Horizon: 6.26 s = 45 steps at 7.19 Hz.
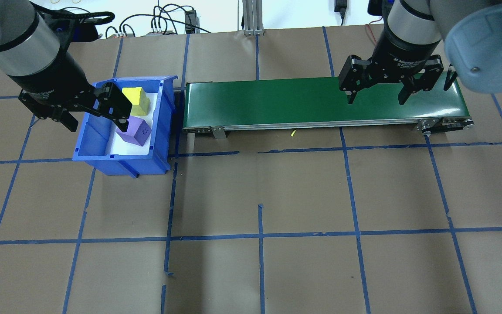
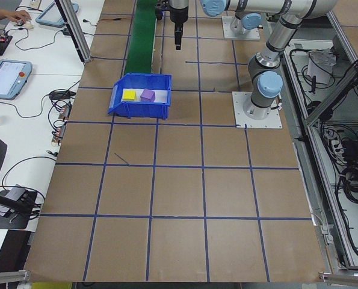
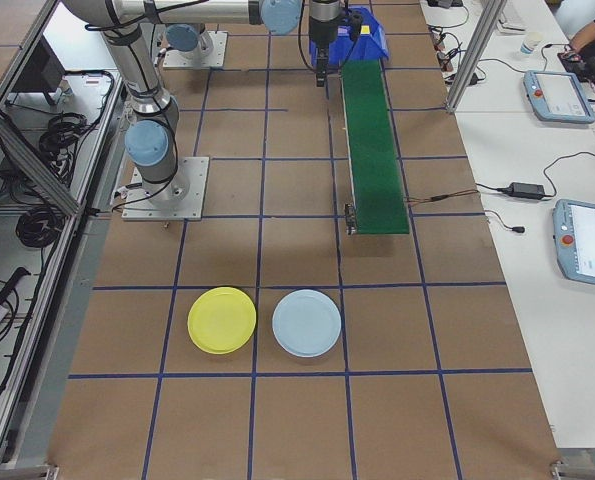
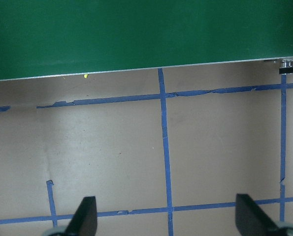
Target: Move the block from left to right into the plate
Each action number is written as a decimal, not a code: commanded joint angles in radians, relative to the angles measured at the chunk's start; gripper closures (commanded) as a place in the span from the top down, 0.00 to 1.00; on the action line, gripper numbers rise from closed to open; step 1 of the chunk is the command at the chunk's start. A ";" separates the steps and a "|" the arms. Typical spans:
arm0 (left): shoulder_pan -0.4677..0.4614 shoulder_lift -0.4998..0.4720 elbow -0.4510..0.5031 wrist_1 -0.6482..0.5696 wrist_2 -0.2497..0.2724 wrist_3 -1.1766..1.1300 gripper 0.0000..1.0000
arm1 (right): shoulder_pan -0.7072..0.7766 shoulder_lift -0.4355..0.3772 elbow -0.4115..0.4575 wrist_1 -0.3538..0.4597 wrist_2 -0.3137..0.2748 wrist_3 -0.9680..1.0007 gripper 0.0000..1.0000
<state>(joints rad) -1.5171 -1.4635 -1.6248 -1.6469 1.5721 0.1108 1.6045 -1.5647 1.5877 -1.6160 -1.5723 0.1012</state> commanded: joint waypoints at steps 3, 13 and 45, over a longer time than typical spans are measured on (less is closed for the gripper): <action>0.017 -0.006 0.009 0.004 0.000 0.004 1.00 | 0.000 0.000 0.002 -0.001 0.000 0.000 1.00; 0.150 -0.528 0.025 0.446 -0.011 0.130 1.00 | 0.002 0.000 0.003 -0.002 0.000 0.000 1.00; -0.034 -0.498 0.160 0.487 -0.075 -0.192 1.00 | 0.000 0.002 0.006 -0.001 0.000 0.002 1.00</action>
<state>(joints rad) -1.6164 -1.9638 -1.4743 -1.1437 1.4968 -0.1639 1.6046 -1.5631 1.5938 -1.6168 -1.5723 0.1028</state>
